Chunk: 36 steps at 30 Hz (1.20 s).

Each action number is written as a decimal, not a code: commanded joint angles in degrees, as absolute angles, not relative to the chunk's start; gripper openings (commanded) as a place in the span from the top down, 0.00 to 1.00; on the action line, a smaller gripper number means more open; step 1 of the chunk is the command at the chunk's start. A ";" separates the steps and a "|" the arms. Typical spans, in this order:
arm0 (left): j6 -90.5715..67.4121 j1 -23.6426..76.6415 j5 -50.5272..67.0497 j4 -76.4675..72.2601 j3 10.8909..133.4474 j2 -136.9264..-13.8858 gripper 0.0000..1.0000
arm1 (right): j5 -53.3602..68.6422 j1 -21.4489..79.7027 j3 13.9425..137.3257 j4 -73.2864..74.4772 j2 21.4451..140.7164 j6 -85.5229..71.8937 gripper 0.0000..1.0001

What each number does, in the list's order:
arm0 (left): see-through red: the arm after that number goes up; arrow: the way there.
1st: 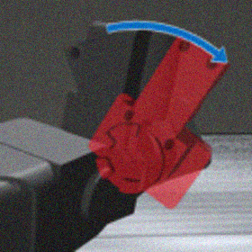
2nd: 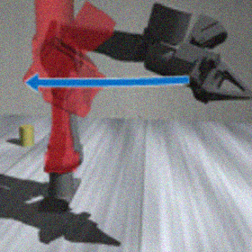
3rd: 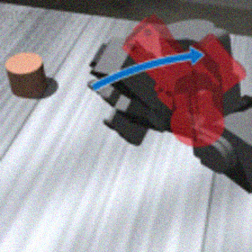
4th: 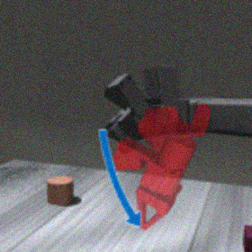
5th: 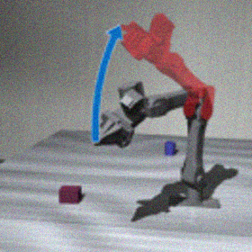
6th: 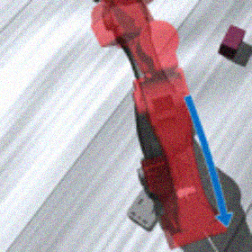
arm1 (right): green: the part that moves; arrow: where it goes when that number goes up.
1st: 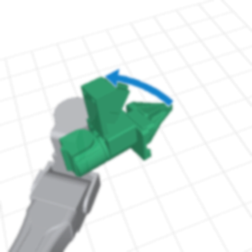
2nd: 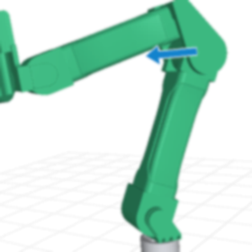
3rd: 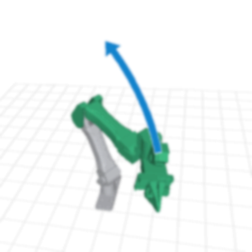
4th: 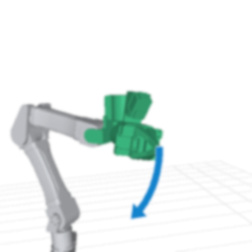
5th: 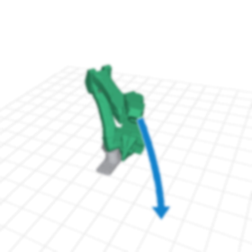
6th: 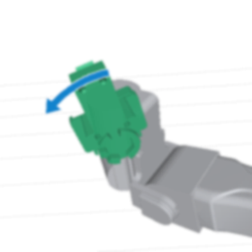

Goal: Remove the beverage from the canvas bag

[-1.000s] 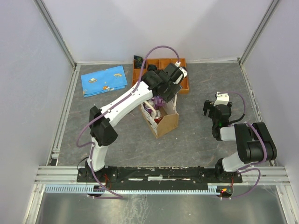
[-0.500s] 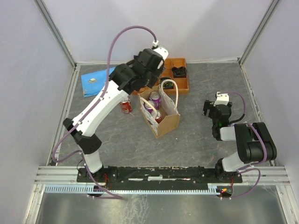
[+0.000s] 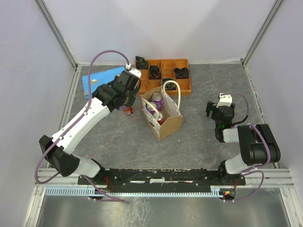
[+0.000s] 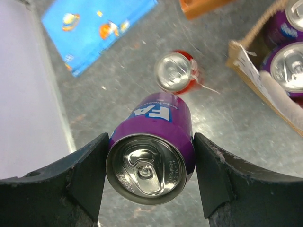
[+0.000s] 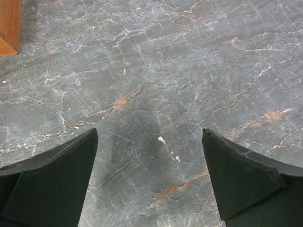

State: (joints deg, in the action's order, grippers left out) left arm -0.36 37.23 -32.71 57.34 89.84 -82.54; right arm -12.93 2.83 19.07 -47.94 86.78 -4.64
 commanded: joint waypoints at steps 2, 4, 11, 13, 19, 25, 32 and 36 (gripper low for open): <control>-6.58 37.84 -26.00 43.12 80.68 -75.84 0.97 | -12.83 2.59 20.55 -49.83 86.24 -4.38 0.01; -8.10 38.10 -24.49 40.21 76.34 -74.18 0.97 | -12.83 2.62 20.57 -49.85 86.26 -4.34 0.01; -12.40 38.58 -24.87 30.63 63.34 -69.31 0.97 | -12.83 2.61 20.57 -49.83 86.29 -4.39 0.01; -13.08 38.58 -25.21 29.41 61.62 -69.42 0.97 | -12.83 2.63 20.57 -49.84 86.31 -4.36 0.01; -14.65 38.60 -25.15 26.10 57.11 -72.14 0.97 | -12.83 2.58 20.57 -49.91 86.27 -4.39 0.01; -15.89 38.59 -25.71 27.56 57.69 -76.94 0.97 | -12.83 2.64 20.57 -49.83 86.30 -4.39 0.00; -15.93 38.58 -25.82 28.81 58.83 -80.59 0.95 | -12.83 2.66 20.57 -49.88 86.26 -4.39 0.01; -16.21 38.58 -25.87 29.78 59.24 -82.11 0.85 | -12.83 2.59 20.56 -49.84 86.26 -4.35 0.01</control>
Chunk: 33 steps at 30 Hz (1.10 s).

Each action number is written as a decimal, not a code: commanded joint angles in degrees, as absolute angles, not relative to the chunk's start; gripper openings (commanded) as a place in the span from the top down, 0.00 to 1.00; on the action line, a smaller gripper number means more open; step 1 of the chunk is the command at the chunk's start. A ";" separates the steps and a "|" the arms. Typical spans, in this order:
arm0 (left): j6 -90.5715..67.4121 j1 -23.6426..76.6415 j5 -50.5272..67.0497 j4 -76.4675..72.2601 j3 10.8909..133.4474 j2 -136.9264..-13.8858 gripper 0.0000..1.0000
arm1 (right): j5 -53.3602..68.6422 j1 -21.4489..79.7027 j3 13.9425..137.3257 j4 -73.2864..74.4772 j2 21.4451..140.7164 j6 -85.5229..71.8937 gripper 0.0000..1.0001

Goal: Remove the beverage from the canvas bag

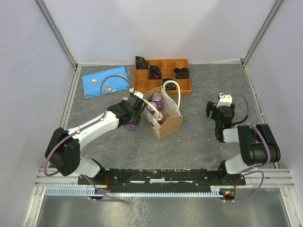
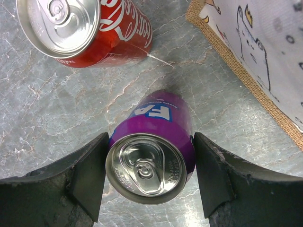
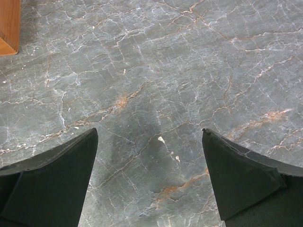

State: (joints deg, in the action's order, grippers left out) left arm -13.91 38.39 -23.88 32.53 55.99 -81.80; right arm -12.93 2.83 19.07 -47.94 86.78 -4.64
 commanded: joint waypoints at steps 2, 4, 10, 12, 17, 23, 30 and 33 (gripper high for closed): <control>-16.42 38.56 -26.10 30.12 59.16 -82.76 0.76 | -12.83 2.59 20.57 -49.83 86.27 -4.35 0.01; -16.67 38.58 -26.47 30.51 59.32 -83.24 0.62 | -12.83 2.59 20.52 -49.84 86.29 -4.37 0.01; -17.52 38.50 -27.82 32.07 59.94 -83.39 0.04 | -12.83 2.64 20.57 -49.83 86.30 -4.35 0.01; -17.73 38.51 -28.38 32.53 60.02 -82.92 0.01 | -12.83 2.63 20.52 -49.83 86.31 -4.36 0.01; -17.88 38.49 -29.58 34.10 61.35 -80.78 0.01 | -12.83 2.59 20.57 -49.83 86.22 -4.39 0.01; -14.86 39.05 -28.37 34.91 68.01 -74.28 0.08 | -12.83 2.63 20.52 -49.83 86.29 -4.39 0.01; -7.42 41.10 -23.48 26.86 77.51 -67.89 0.21 | -12.83 2.62 20.57 -49.83 86.30 -4.33 0.01; -4.14 41.63 -21.05 23.65 81.00 -69.18 0.23 | -12.83 2.61 20.57 -49.83 86.29 -4.38 0.01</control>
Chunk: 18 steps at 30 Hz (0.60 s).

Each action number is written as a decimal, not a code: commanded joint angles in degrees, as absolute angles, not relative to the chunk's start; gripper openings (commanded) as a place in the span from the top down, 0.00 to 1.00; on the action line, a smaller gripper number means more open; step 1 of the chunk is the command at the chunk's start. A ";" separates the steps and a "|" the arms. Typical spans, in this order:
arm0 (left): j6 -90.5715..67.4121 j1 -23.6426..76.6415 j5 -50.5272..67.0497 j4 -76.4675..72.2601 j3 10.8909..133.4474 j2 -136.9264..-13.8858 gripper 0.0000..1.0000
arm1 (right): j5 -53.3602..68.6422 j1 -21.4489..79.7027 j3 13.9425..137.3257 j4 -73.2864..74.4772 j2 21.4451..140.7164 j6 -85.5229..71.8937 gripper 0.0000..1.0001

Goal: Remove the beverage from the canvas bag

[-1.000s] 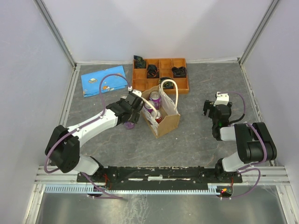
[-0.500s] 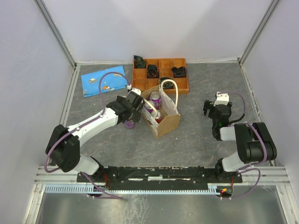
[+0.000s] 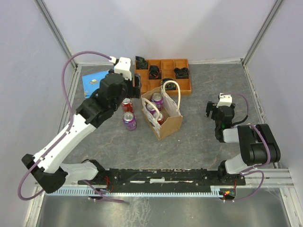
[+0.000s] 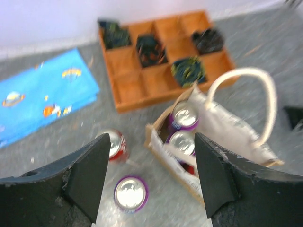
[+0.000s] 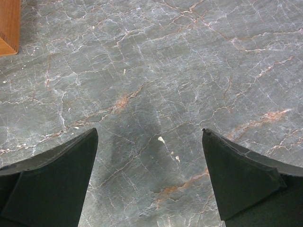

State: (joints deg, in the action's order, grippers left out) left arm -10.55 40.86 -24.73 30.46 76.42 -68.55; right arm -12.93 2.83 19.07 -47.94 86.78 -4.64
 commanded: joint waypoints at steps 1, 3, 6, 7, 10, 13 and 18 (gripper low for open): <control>-3.22 41.63 -19.64 23.15 82.28 -70.39 0.25 | -12.83 2.59 20.57 -49.83 86.31 -4.35 0.01; -1.84 41.87 -15.94 23.04 84.84 -74.44 0.30 | -12.83 2.63 20.57 -49.83 86.29 -4.34 0.01; -0.36 42.74 -11.37 23.03 87.49 -80.12 0.38 | -12.82 2.59 20.56 -49.83 86.30 -4.39 0.01; -0.06 43.12 -9.83 22.91 88.16 -82.00 0.41 | -12.83 2.56 20.52 -49.83 86.28 -4.36 0.01; 0.34 44.56 -4.58 21.92 89.13 -86.49 0.47 | -12.81 2.60 20.56 -49.83 86.26 -4.39 0.01; 0.74 46.09 -2.28 21.09 89.73 -90.50 0.57 | -12.83 2.58 20.56 -49.87 86.31 -4.35 0.01; -0.11 48.27 -3.31 23.98 90.33 -94.00 0.61 | -12.83 2.58 20.54 -49.83 86.28 -4.32 0.01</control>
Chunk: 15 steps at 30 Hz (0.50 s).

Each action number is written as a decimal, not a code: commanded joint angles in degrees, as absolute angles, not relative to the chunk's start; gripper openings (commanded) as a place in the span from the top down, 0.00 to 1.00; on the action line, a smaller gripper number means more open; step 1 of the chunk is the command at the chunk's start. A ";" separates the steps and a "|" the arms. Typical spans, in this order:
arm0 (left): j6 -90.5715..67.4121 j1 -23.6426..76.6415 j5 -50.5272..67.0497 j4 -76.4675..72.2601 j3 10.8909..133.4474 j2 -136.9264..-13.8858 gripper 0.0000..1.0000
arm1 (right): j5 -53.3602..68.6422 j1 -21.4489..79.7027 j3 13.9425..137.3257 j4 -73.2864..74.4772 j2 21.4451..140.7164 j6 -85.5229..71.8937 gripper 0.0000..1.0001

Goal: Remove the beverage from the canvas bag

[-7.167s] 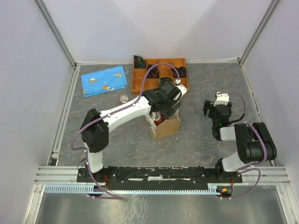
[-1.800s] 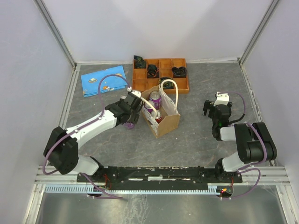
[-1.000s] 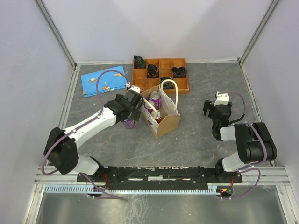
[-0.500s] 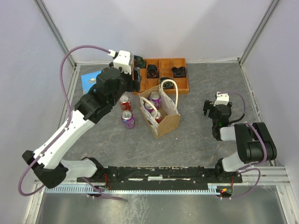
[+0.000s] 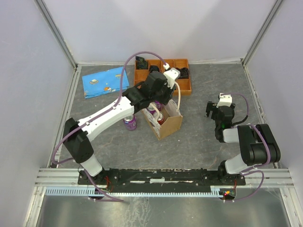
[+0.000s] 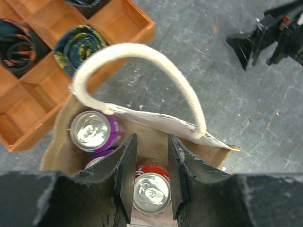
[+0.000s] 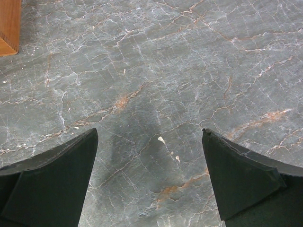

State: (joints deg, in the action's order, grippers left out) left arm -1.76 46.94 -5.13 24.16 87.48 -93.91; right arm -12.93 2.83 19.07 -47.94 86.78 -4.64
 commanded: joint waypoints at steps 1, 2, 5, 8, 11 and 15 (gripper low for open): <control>-0.61 48.40 -3.60 24.90 90.11 -94.26 0.60 | -12.83 2.63 20.53 -49.83 86.26 -4.32 0.01; -1.28 48.42 -4.12 25.82 89.56 -94.34 0.59 | -12.83 2.59 20.56 -49.83 86.29 -4.39 0.01; -3.20 48.42 -5.29 29.09 87.64 -94.35 0.55 | -12.83 2.63 20.57 -49.84 86.26 -4.38 0.01; -5.17 48.43 -6.60 32.38 85.46 -94.18 0.52 | -12.83 2.63 20.56 -49.83 86.24 -4.38 0.01; -6.45 48.38 -8.26 34.53 83.33 -93.59 0.49 | -12.83 2.59 20.56 -49.83 86.23 -4.39 0.01; -7.45 48.43 -9.86 35.77 81.11 -93.38 0.44 | -12.83 2.58 20.57 -49.83 86.25 -4.37 0.01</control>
